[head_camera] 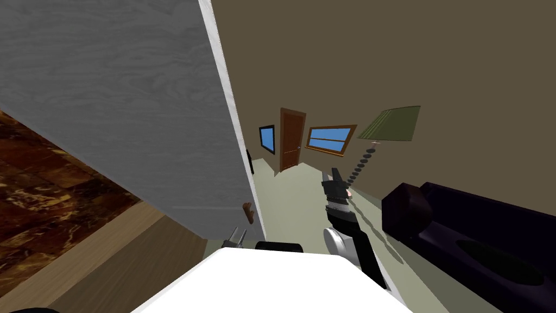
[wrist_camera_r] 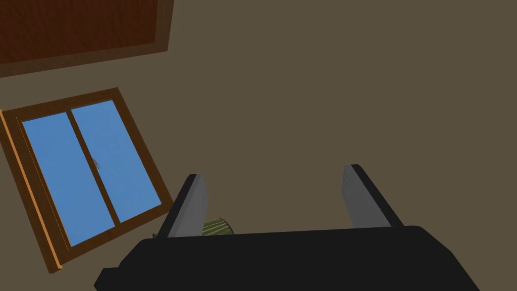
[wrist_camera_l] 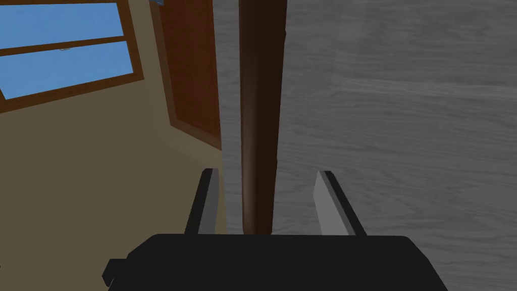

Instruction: Push the door open

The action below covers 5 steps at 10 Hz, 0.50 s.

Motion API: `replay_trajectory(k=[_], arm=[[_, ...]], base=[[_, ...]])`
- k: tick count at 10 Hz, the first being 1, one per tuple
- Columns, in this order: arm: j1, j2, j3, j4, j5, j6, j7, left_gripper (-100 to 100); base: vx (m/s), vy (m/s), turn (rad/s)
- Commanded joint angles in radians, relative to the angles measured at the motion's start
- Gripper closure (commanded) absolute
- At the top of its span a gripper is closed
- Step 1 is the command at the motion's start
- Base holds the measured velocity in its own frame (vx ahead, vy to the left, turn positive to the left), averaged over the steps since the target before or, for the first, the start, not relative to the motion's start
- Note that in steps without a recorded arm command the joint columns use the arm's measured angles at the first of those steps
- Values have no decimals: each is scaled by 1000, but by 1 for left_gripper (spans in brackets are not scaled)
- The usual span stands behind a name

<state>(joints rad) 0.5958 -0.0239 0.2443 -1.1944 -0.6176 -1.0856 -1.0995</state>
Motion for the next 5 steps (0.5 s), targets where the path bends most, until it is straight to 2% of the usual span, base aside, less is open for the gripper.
replay_trajectory(k=[1, 5], arm=[[1, 1, 0, 0, 0, 0, 0, 100], [1, 1, 0, 0, 0, 0, 0, 100]], base=[[-30, 7, -2], [-14, 4, -1]])
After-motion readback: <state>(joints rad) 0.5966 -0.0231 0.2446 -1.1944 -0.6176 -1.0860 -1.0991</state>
